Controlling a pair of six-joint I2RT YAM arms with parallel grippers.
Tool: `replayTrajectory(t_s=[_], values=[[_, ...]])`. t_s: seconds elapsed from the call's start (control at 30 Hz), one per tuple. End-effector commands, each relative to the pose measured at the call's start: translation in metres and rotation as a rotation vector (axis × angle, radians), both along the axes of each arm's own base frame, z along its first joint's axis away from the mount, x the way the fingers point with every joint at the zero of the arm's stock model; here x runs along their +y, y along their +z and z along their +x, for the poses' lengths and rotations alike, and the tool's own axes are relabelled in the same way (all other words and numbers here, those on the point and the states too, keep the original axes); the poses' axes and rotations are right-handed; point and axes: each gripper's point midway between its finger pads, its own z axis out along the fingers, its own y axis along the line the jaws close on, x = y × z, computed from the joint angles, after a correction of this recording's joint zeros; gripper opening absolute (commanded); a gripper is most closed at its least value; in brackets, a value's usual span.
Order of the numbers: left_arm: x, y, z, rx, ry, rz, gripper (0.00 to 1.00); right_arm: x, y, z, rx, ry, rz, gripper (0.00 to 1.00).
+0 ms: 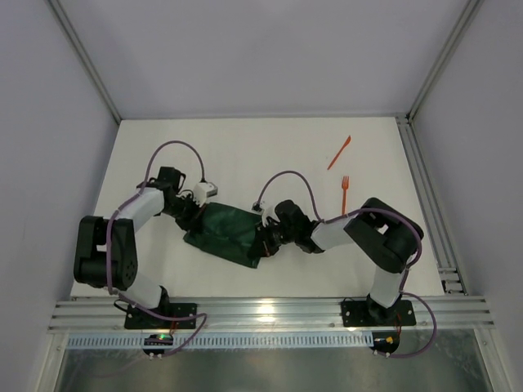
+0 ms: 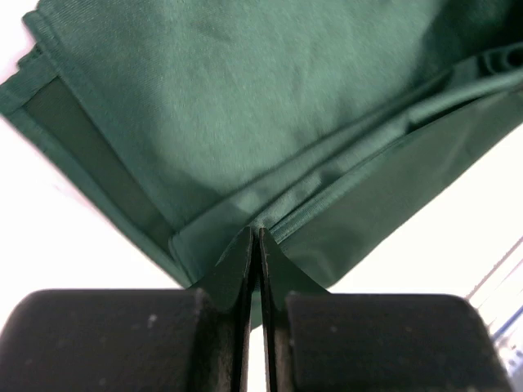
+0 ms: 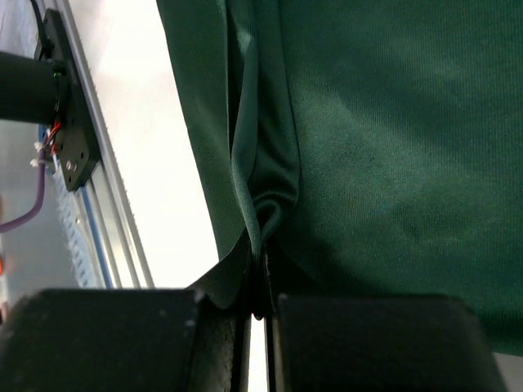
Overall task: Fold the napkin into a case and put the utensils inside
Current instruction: Smooth out the 2/3-rectangle-folded napkin at the center of the board.
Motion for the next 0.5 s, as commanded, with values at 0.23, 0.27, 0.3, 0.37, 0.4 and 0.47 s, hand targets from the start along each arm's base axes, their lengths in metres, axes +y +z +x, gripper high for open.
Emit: replayTrajectory(t_s=[0.23, 0.27, 0.3, 0.37, 0.4, 0.47], values=[[0.004, 0.035, -0.030, -0.072, -0.028, -0.011, 0.01, -0.017, 0.018, -0.038, 0.095, 0.146, -0.050, 0.04], [0.003, 0.034, -0.029, -0.071, -0.024, -0.010, 0.00, -0.016, 0.020, -0.033, 0.084, 0.144, -0.052, 0.05], [0.003, 0.034, -0.024, -0.082, -0.018, -0.014, 0.00, -0.016, 0.019, -0.032, 0.087, 0.144, -0.061, 0.05], [-0.002, 0.034, -0.019, -0.073, -0.016, -0.038, 0.00, -0.016, 0.021, -0.024, 0.081, 0.130, -0.057, 0.06], [-0.005, 0.038, -0.012, -0.088, -0.019, -0.054, 0.00, -0.017, 0.020, -0.023, 0.083, 0.128, -0.057, 0.06], [-0.010, 0.040, -0.009, -0.090, -0.037, -0.080, 0.00, -0.016, 0.019, -0.019, 0.080, 0.119, -0.062, 0.06]])
